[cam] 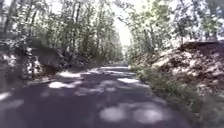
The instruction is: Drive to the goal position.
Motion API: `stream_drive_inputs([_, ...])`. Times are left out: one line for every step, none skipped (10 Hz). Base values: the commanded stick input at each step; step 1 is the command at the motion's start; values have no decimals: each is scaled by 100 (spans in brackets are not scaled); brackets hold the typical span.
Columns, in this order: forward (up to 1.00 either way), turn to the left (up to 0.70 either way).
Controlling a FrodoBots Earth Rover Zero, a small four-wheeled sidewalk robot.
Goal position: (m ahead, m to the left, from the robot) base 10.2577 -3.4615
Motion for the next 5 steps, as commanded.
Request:
stream_drive_inputs([45,0])
stream_drive_inputs([45,0])
stream_drive_inputs([45,0])
stream_drive_inputs([45,0])
stream_drive_inputs([45,0])
